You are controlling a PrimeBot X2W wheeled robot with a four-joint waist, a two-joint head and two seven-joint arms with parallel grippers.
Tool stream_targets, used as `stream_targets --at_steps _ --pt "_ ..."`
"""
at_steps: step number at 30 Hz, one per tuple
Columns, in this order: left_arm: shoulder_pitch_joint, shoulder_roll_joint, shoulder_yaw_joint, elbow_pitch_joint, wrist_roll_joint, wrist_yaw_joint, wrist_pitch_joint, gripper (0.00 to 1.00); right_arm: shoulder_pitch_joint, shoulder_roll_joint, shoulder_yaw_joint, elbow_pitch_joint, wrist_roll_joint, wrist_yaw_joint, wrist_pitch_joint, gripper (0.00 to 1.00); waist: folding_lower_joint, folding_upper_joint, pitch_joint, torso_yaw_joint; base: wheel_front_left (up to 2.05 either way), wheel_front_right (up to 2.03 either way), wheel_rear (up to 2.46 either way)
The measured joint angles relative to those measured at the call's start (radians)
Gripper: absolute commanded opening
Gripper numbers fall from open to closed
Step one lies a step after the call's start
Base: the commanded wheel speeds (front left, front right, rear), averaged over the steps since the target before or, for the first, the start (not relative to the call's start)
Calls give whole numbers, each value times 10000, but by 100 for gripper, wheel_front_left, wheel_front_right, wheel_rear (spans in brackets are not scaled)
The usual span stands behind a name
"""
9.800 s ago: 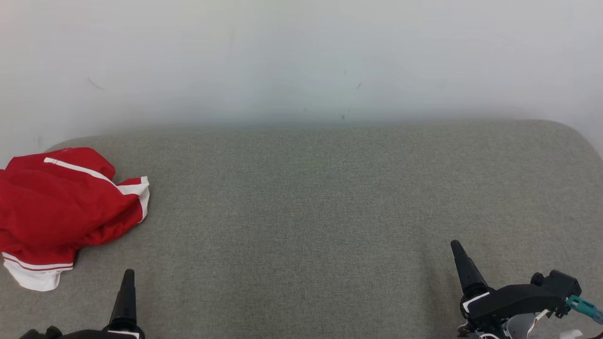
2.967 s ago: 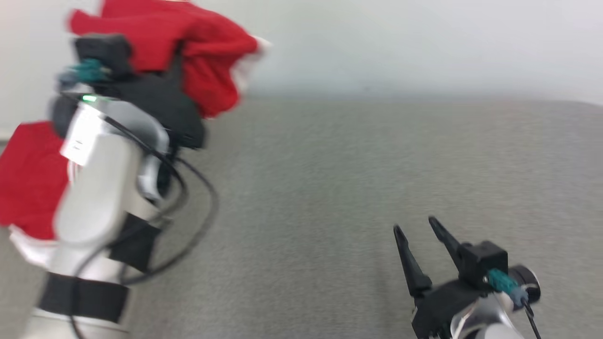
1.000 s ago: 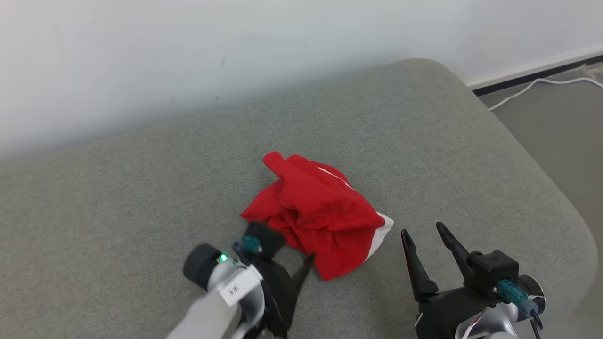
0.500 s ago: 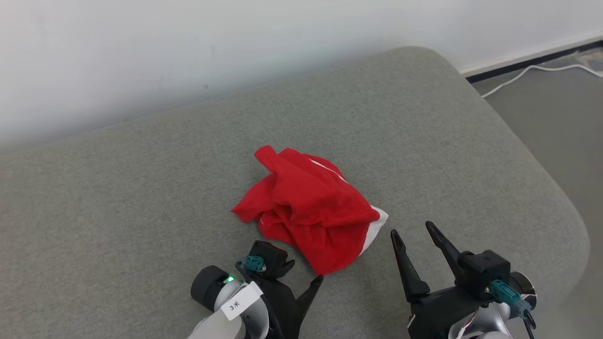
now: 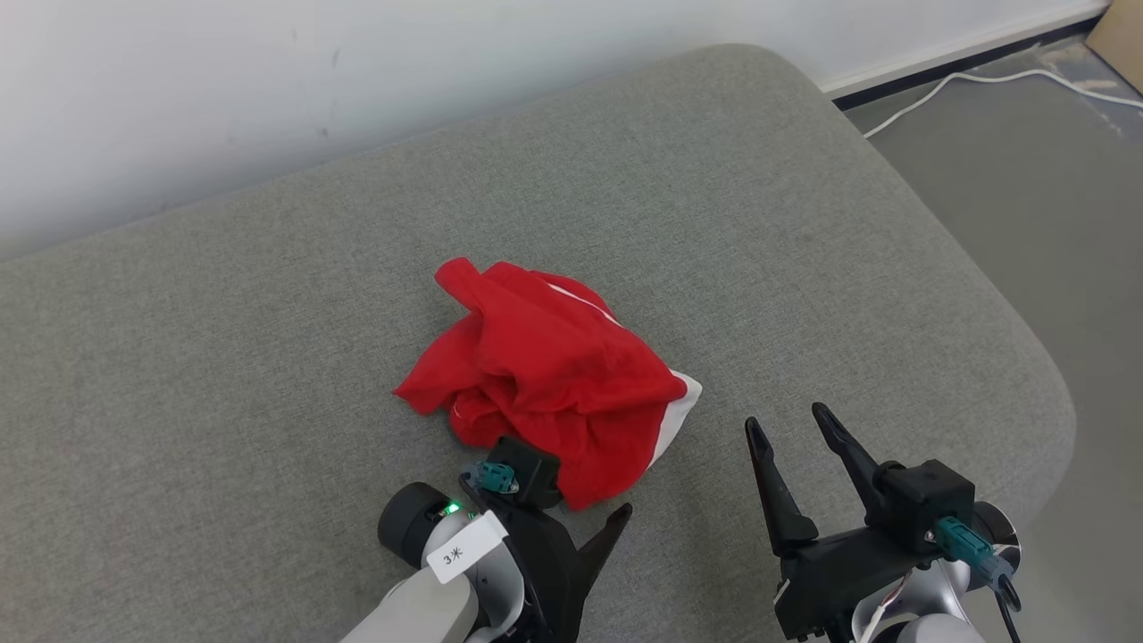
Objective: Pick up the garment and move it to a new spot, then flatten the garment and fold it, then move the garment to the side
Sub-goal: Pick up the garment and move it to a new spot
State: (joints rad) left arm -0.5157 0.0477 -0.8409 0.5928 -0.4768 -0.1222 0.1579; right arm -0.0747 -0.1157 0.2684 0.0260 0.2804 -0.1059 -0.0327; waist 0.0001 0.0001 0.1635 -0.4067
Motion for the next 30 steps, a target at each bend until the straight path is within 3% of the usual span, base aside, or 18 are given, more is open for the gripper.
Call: stream_targets --at_steps 1,2,4,13,15,23,30 --pt "-52 0 6 2 -13 13 0 78 -12 12 -2 2 0 -2 -4 100 0 0 18 -18 0 0 0" --pt "-90 -2 6 15 -35 88 0 78 -12 21 -2 12 0 -2 -25 100 0 0 28 -28 0 0 0" --pt "-167 0 2 102 -65 146 0 0 -12 31 -13 40 0 -8 -29 100 0 0 31 -27 0 0 0" --pt "-567 -13 194 362 -67 280 -203 0 -7 29 -169 128 0 -10 -127 100 0 0 -110 249 0 0 0" --pt "-911 -10 677 305 -67 650 -537 0 2 31 -184 184 2 -12 -173 100 0 0 -200 363 0 0 0" --pt "-2084 543 1221 -318 391 1390 -1237 0 14 35 -184 376 2 -13 -207 100 0 -1 -566 655 0 0 0" --pt "-2549 637 1214 -1407 819 1561 -1685 0 112 19 -253 424 2 -40 -215 100 0 0 -921 906 0 0 0"
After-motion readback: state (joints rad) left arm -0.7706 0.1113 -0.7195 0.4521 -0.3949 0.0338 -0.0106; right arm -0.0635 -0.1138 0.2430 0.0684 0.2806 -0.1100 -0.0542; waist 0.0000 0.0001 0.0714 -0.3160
